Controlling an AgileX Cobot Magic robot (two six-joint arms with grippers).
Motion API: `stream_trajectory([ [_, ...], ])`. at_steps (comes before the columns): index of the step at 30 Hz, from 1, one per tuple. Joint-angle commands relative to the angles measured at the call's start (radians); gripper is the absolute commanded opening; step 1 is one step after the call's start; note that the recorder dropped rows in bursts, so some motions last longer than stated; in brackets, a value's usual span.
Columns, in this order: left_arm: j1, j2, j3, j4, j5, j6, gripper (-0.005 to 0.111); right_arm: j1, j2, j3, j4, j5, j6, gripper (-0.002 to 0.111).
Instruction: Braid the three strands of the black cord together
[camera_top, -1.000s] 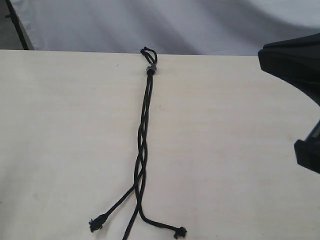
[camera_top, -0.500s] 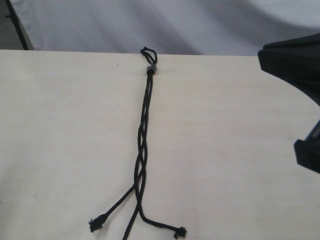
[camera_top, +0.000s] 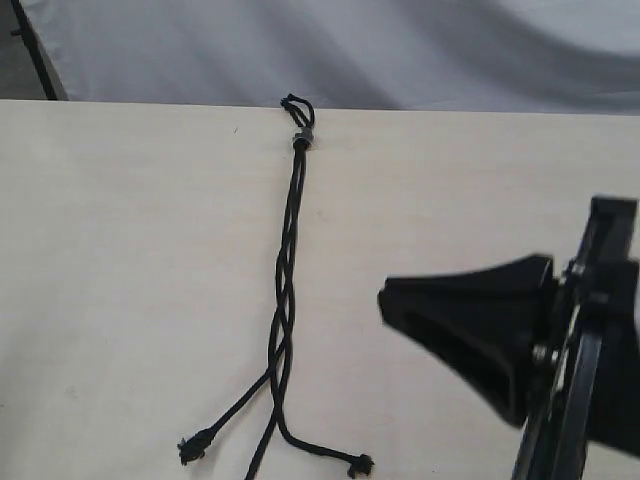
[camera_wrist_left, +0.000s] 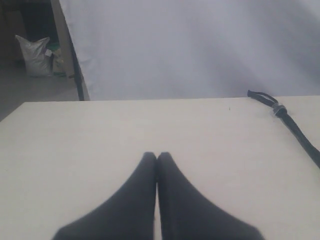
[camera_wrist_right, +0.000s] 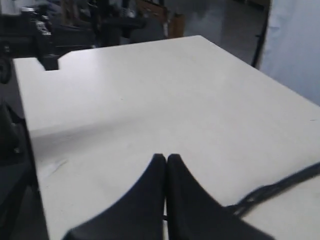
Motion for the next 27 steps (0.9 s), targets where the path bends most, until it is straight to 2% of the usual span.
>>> stream_trajectory([
  [1,0.004,-0.004,0.004,-0.009,0.004,0.003,0.0,-0.001,-0.005,0.148,0.172,-0.251,-0.123,0.001],
  [9,0.004,-0.004,0.004,-0.009,0.004,0.003,0.0,0.001,-0.019,0.326,0.174,-0.292,-0.072,0.001],
  [12,0.004,-0.004,0.004,-0.009,0.004,0.003,0.0,-0.009,-0.067,0.416,0.191,-0.427,-0.059,0.001],
  [14,0.004,-0.004,0.004,-0.009,0.004,0.003,0.0,-0.055,-0.112,0.457,0.191,-0.561,-0.07,0.001],
  [17,0.004,-0.004,0.004,-0.009,0.004,0.003,0.0,-0.201,-0.193,0.457,0.179,-0.558,-0.047,0.001],
  [24,0.004,-0.004,0.004,-0.009,0.004,0.003,0.0,-0.708,-0.418,0.457,0.184,-0.544,-0.018,0.001],
  [27,0.004,-0.004,0.004,-0.009,0.004,0.003,0.0,-0.848,-0.516,0.457,0.184,-0.445,-0.014,0.001],
])
